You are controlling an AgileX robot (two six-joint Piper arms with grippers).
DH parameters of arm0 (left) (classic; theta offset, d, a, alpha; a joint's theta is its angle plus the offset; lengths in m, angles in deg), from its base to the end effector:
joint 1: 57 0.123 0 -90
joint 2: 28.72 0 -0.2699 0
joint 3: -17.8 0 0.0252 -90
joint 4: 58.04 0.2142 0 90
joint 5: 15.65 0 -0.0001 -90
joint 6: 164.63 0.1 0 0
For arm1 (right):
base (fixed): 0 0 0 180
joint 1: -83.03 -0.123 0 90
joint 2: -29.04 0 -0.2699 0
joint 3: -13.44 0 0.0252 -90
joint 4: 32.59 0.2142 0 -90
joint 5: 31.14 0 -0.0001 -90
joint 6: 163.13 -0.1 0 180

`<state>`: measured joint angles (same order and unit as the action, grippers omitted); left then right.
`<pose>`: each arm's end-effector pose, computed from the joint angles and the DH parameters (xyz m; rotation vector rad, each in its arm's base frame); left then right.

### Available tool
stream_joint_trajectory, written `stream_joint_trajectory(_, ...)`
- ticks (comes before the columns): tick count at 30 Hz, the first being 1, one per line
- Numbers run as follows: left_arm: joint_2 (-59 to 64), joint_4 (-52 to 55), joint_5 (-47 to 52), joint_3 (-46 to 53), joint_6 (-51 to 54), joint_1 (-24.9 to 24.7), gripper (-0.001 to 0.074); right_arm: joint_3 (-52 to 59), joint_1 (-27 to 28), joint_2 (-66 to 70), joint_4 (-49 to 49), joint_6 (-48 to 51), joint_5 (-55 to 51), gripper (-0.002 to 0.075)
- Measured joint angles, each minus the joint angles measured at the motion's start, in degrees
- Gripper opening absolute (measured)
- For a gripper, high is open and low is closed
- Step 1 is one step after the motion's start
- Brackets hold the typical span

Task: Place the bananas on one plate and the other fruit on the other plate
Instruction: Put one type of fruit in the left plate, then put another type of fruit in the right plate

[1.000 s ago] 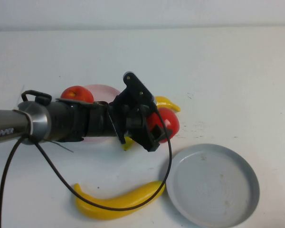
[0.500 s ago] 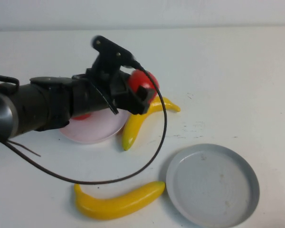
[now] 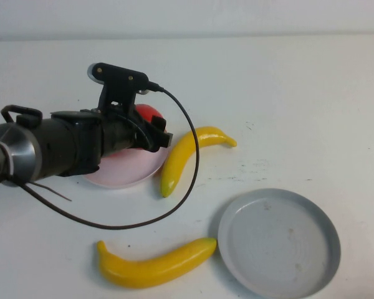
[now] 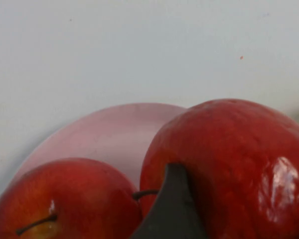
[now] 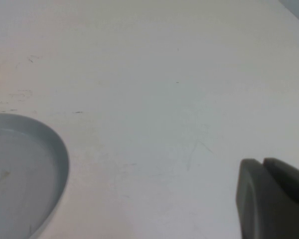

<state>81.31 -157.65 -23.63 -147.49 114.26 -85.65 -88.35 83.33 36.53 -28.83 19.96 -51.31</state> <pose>0.3250 -0.1621 0.2169 0.4536 2.1497 -0.1380 0.0403 0.0021 0.1720 -0.0039 1.8471 0.0226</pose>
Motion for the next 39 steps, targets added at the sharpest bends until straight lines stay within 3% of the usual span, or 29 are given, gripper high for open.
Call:
stream_joint_trajectory(4,0.6,0.0,-0.5,0.0,0.0,0.0,0.0521,0.0,0.0,0.0,0.0,0.0,0.0,-0.0016)
stream_joint_trajectory(12,0.6,0.0,-1.0,0.0,0.0,0.0,0.0662,0.0,0.0,0.0,0.0,0.0,0.0,-0.0016)
stream_joint_trajectory(20,-4.9,-0.1,4.6,0.0,-0.8,0.0,0.0659,0.0,0.0,0.0,0.0,0.0,0.0,-0.0016)
stream_joint_trajectory(22,-8.5,-0.1,6.2,0.0,-1.7,0.0,0.0625,0.0,0.0,0.0,0.0,0.0,0.0,-0.0016)
stream_joint_trajectory(24,-12.9,-0.1,6.7,0.7,-2.3,0.0,0.0526,0.0,0.0,0.0,0.0,0.0,0.0,-0.0015)
stream_joint_trajectory(29,-23.3,-0.1,5.3,6.1,-2.6,0.0,0.0116,0.0,0.0,0.0,0.0,0.0,0.0,-0.0016)
stream_joint_trajectory(33,-31.5,-0.1,5.0,12.3,-2.6,0.0,0.0025,0.0,0.0,0.0,0.0,0.0,0.0,-0.0016)
stream_joint_trajectory(39,-45.6,-0.1,4.4,23.8,-3.1,0.0,0.0004,0.0,0.0,0.0,0.0,0.0,0.0,-0.0015)
